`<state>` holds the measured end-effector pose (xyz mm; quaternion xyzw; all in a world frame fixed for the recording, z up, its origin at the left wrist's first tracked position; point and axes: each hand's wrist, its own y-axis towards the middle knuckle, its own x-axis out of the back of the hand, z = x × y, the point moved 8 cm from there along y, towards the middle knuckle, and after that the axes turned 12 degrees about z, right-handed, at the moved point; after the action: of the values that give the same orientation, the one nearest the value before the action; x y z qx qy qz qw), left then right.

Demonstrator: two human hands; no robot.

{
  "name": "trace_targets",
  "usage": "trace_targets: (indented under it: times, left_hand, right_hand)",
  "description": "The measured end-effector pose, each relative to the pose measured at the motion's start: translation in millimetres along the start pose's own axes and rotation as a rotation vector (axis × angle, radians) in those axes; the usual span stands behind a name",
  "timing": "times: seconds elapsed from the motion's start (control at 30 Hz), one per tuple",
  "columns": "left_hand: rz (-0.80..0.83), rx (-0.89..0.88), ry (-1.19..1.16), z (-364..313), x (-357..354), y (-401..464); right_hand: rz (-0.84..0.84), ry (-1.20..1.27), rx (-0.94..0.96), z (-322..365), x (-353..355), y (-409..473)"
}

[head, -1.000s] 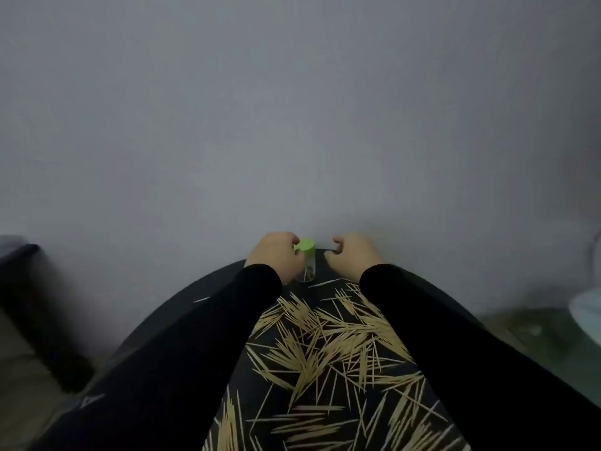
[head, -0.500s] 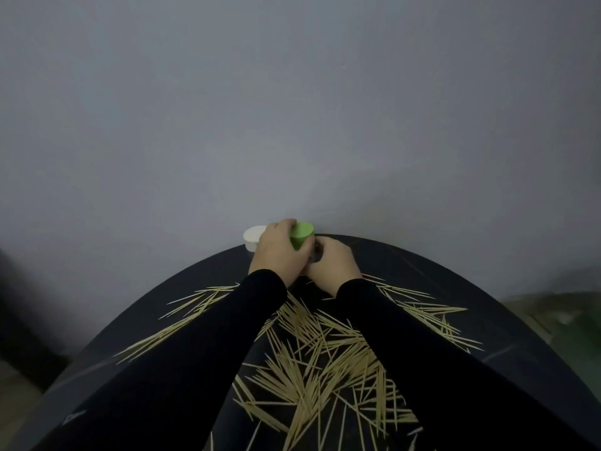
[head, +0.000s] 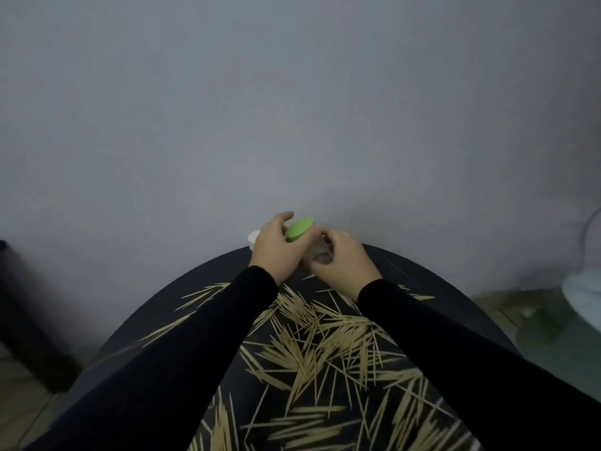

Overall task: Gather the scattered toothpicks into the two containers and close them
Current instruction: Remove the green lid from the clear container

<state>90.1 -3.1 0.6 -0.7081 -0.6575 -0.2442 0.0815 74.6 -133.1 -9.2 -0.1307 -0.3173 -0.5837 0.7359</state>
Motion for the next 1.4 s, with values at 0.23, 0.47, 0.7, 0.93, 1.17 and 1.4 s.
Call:
trace_targets:
  times: [0.23, 0.47, 0.7, 0.93, 1.17, 1.4]
  left_hand:
    - [0.154, -0.214, 0.399, -42.2, -15.8, -60.8]
    - [0.255, -0.333, 0.625, -77.3, -39.1, -109.5]
    - [0.275, -0.339, 0.627, -103.4, -57.2, -128.4]
    - [0.204, -0.306, 0.640, -111.1, -78.8, -138.5]
    - [0.203, -0.185, 0.440, -111.0, -95.2, -135.2]
    - [0.205, -0.061, 0.185, -106.8, -97.0, -140.6]
  right_hand:
    - [0.086, -0.136, 0.042, 26.6, 9.5, -69.4]
    - [0.081, -0.286, -0.049, 41.4, 16.6, -122.7]
    - [0.099, -0.241, -0.106, 42.2, 27.1, -153.5]
    - [0.146, -0.298, -0.156, 38.9, 40.0, -172.8]
    - [0.121, -0.402, -0.231, 21.5, 55.5, -175.9]
    - [0.265, -0.366, -0.368, -2.8, 77.8, -190.7]
